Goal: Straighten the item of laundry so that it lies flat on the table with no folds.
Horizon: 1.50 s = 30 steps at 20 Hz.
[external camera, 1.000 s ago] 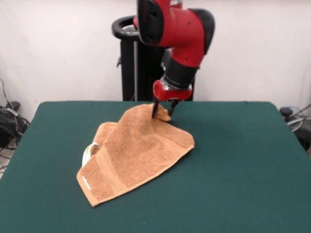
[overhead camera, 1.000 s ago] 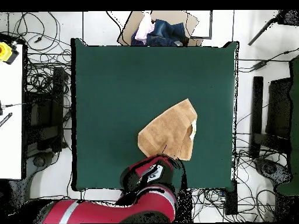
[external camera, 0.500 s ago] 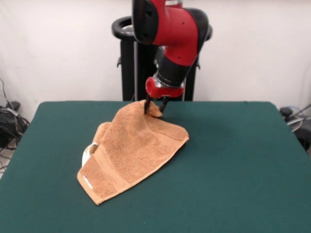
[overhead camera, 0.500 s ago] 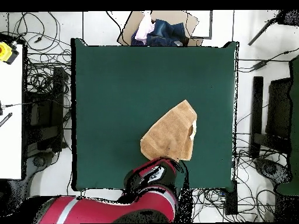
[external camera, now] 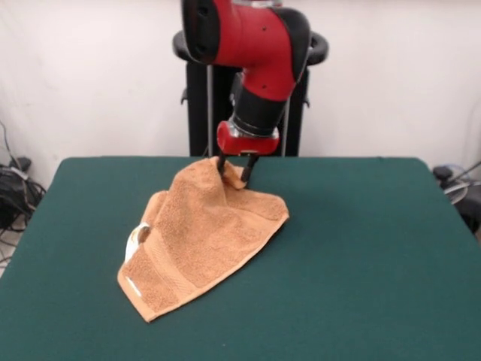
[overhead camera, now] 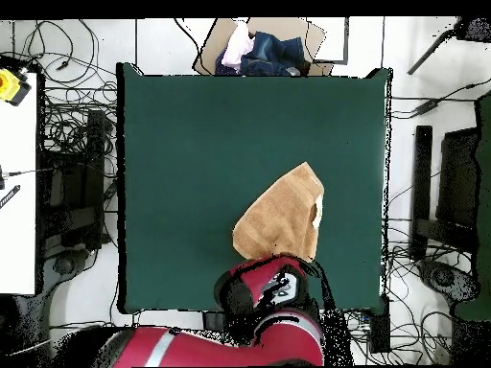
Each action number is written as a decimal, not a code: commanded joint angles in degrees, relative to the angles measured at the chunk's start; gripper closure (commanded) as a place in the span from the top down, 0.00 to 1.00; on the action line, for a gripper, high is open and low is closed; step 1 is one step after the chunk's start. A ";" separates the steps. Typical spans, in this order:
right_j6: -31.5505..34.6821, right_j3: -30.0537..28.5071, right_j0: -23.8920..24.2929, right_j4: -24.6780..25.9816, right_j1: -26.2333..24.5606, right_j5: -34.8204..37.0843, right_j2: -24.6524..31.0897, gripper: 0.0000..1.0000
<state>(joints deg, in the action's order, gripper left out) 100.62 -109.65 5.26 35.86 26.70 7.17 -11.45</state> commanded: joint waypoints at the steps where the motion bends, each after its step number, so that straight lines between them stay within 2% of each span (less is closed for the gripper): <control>1: 6.14 3.74 1.86 -3.37 0.55 -0.23 8.03 1.00; 7: 7.47 2.63 2.85 -3.42 1.72 -2.66 8.71 1.00; 16: 7.18 0.45 4.45 -3.80 4.95 -1.49 11.15 1.00; 19: 7.17 -1.46 6.81 -4.51 7.91 -1.53 13.95 1.00; 23: 7.43 -1.99 8.13 -8.23 11.36 2.64 16.71 1.00; 30: 5.21 -5.84 8.80 -10.66 16.47 7.78 18.24 1.00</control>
<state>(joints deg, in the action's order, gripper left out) 100.62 -111.45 13.39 29.56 38.69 7.81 -0.60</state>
